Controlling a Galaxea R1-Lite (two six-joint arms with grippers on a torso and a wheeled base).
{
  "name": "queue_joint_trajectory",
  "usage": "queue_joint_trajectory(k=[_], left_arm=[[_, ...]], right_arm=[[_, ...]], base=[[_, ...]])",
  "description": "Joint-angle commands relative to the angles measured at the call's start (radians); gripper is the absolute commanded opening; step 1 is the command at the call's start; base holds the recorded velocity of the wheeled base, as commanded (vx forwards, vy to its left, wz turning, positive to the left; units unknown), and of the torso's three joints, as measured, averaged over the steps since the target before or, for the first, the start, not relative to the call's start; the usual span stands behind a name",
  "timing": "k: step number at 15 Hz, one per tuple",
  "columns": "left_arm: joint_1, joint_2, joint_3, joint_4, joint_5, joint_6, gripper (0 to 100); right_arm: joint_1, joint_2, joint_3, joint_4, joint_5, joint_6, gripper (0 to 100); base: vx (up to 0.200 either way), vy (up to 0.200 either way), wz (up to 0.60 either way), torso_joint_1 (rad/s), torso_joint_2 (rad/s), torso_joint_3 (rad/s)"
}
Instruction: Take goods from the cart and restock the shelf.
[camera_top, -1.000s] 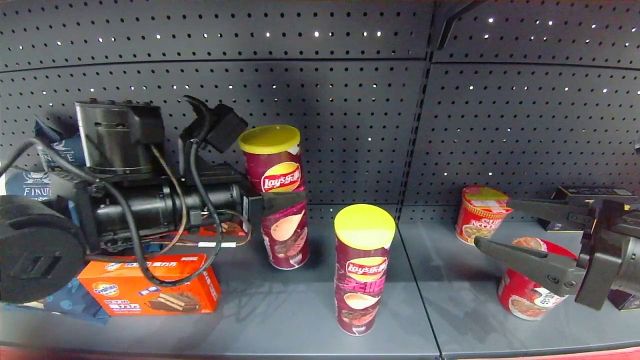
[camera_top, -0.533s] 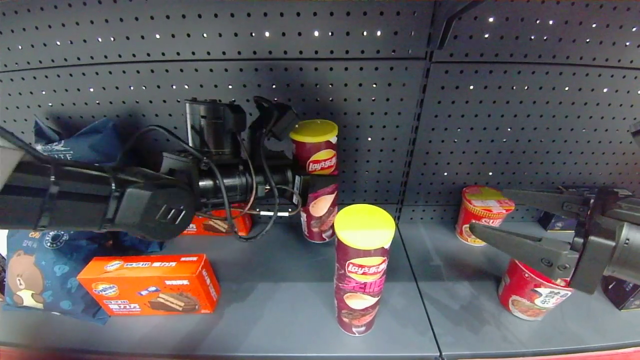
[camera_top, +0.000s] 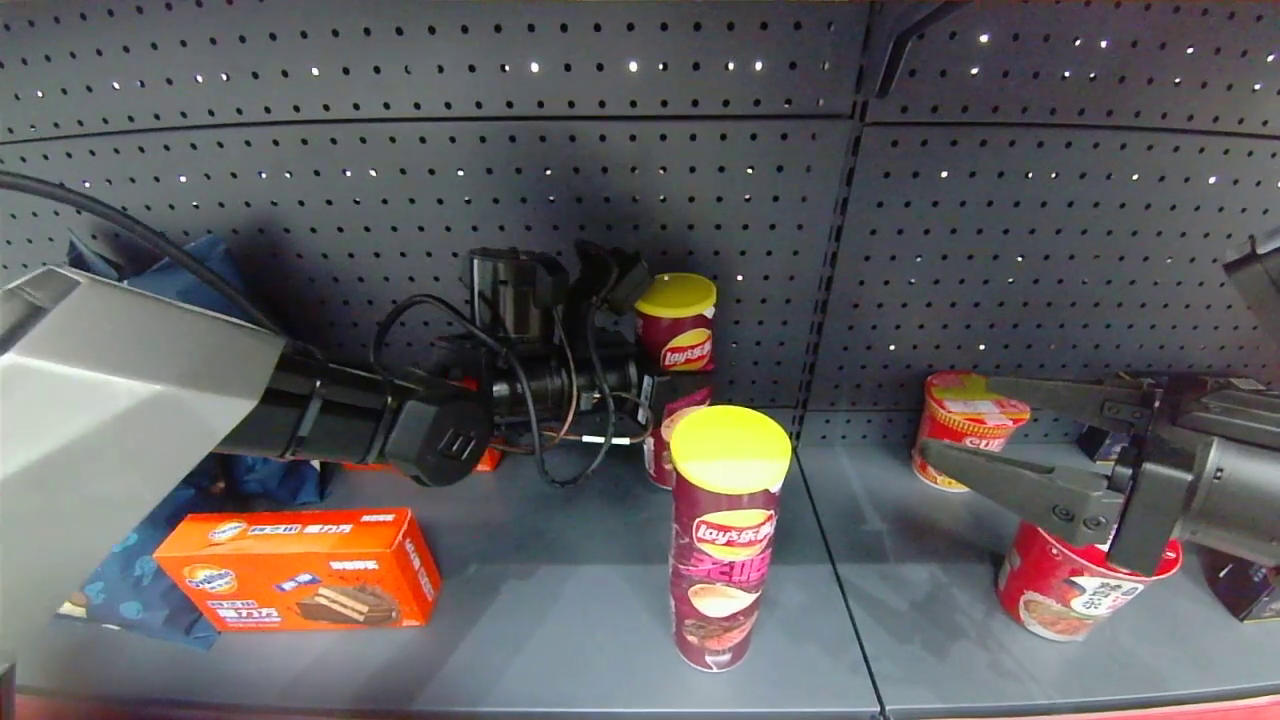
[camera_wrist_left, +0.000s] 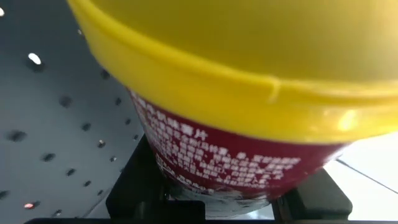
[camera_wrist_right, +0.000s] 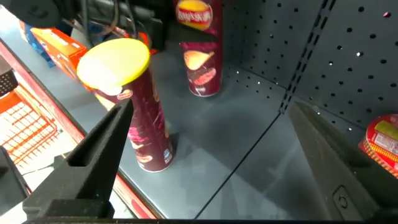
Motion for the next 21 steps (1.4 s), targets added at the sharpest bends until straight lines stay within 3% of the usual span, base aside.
queue_joint_trajectory(k=[1, 14, 17, 18, 21], left_arm=[[0.001, 0.026, 0.0, -0.002, -0.037, -0.001, 0], [0.005, 0.055, 0.017, -0.035, -0.05, 0.001, 0], [0.005, 0.067, 0.028, -0.035, -0.05, 0.036, 0], [0.005, 0.07, 0.03, -0.035, -0.05, 0.038, 100], [0.002, 0.072, 0.025, -0.038, -0.049, 0.036, 100]], right_arm=[[0.0, 0.004, 0.003, -0.001, 0.0, -0.001, 100], [-0.001, 0.001, 0.024, -0.001, 0.002, -0.001, 100], [-0.001, -0.001, 0.03, -0.001, 0.002, -0.001, 100], [-0.001, -0.001, 0.03, -0.001, 0.002, -0.001, 100], [-0.001, 0.001, 0.032, -0.001, 0.002, -0.001, 100]], base=[[0.0, 0.0, 0.0, 0.0, 0.0, 0.0], [0.0, 0.0, 0.0, 0.0, 0.0, 0.0], [0.0, 0.0, 0.0, 0.0, 0.0, 0.0], [0.0, 0.0, 0.0, 0.0, 0.0, 0.0], [0.0, 0.0, 0.0, 0.0, 0.0, 0.0]])
